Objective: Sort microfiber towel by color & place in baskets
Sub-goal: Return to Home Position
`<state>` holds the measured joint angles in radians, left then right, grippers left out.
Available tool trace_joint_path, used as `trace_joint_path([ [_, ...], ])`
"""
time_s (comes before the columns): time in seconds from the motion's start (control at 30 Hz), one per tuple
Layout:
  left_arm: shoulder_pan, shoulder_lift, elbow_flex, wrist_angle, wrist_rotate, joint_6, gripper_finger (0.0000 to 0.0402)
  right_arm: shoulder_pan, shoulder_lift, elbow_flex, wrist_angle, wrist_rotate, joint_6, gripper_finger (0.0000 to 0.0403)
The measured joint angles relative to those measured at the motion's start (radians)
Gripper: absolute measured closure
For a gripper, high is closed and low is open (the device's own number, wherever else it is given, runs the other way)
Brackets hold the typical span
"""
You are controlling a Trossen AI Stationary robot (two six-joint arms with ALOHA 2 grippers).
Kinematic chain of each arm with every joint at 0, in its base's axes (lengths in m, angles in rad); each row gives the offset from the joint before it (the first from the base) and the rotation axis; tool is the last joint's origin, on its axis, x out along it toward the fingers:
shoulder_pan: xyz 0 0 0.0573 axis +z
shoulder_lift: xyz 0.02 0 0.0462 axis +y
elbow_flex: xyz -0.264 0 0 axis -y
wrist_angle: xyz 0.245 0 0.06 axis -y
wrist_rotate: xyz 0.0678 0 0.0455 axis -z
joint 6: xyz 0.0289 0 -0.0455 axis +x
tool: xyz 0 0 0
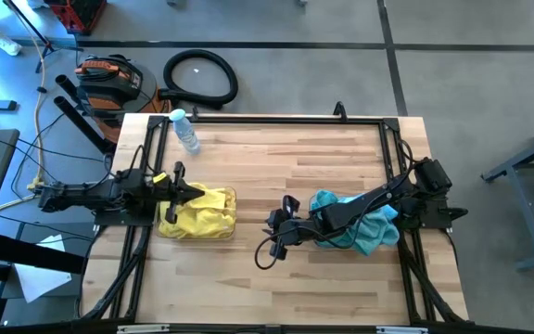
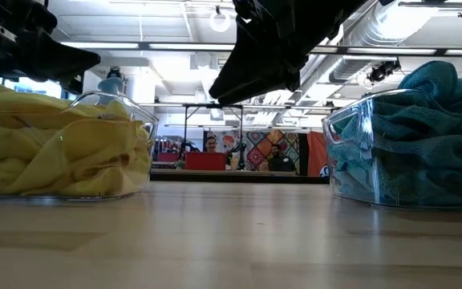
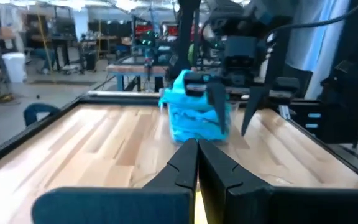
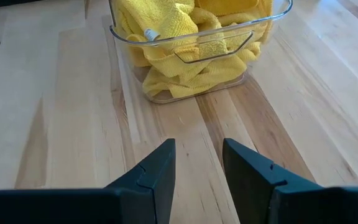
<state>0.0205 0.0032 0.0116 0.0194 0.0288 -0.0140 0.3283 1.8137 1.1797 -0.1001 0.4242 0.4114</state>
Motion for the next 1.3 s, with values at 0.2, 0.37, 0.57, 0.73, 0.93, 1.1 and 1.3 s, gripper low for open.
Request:
trace_joint_path([
  [0.2, 0.0, 0.019, 0.0, -0.009, -0.058, -0.06, 0.0401, 0.0, 0.0, 0.0, 0.002, 0.038, -0.053, 0.0289],
  [0.37, 0.0, 0.027, 0.0, -0.008, -0.06, -0.061, 0.0401, 0.0, 0.0, 0.0, 0.0, 0.035, -0.133, 0.038],
  [0.57, 0.0, 0.027, 0.0, -0.008, -0.06, -0.061, 0.0401, -0.041, -0.003, 0.0, -0.016, -0.061, -0.191, 0.0398],
  [0.73, 0.0, 0.027, 0.0, -0.008, -0.061, -0.062, 0.0401, -0.077, -0.028, 0.0, -0.089, -0.093, -0.187, 0.04],
  [0.93, 0.0, 0.027, 0.0, -0.008, -0.063, -0.062, 0.0401, -0.08, -0.11, 0.0, -0.203, -0.066, -0.21, 0.0402],
  [1.1, 0.0, 0.027, 0.0, -0.008, -0.063, -0.062, 0.0401, -0.082, -0.191, -0.043, -0.212, -0.065, -0.226, 0.0402],
  [1.3, 0.0, 0.027, 0.0, -0.007, -0.063, -0.062, 0.0401, -0.084, -0.397, -0.335, 0.049, -0.066, -0.185, 0.0402],
])
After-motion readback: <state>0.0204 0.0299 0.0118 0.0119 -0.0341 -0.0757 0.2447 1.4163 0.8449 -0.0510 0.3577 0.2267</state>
